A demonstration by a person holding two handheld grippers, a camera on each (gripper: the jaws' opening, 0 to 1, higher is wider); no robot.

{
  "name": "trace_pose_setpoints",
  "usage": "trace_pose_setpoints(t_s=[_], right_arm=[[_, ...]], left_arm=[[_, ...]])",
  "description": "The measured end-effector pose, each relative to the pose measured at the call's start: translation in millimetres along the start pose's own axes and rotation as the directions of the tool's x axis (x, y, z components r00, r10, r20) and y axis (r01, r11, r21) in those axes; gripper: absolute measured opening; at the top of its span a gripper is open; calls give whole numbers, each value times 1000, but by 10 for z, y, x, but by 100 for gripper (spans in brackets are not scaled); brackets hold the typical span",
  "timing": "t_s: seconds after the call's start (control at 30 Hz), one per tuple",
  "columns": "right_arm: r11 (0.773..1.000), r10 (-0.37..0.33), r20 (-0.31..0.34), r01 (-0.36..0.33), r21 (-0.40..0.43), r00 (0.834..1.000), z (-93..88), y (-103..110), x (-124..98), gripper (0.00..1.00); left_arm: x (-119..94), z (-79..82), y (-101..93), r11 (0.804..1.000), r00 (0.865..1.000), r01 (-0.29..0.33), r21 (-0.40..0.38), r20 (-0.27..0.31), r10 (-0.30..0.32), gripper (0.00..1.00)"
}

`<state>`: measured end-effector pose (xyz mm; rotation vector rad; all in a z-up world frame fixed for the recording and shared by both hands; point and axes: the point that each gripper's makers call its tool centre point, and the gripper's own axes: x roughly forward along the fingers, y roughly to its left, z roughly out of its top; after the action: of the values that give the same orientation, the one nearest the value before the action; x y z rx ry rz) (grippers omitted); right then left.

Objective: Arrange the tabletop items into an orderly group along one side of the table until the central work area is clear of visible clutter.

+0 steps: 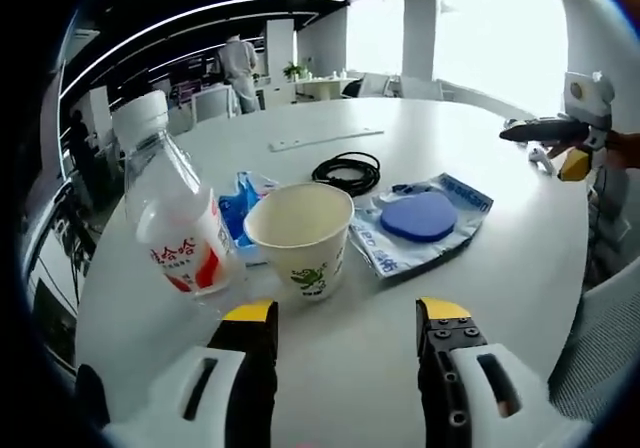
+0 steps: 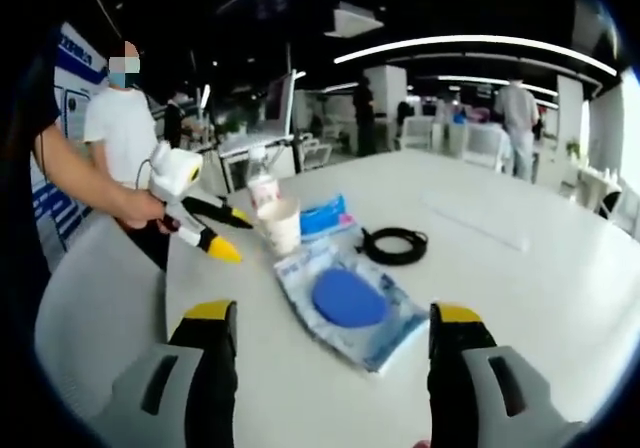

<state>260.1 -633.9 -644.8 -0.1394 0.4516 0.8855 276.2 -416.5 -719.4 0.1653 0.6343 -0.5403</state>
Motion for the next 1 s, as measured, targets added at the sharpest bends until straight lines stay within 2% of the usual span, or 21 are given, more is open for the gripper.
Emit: trace_pose_setpoints(t_s=[0.5,1.0], right_arm=[[999,21,18,-20,-46,1000,235,21,164,75],[997,33,27,-31,-75,999,448,-16,304,73]], left_arm=[[-193,-38,105,1000,1000,-4,-4,5,4,55],[-351,-5,239,1000,1000,-10,6,12,10,55]])
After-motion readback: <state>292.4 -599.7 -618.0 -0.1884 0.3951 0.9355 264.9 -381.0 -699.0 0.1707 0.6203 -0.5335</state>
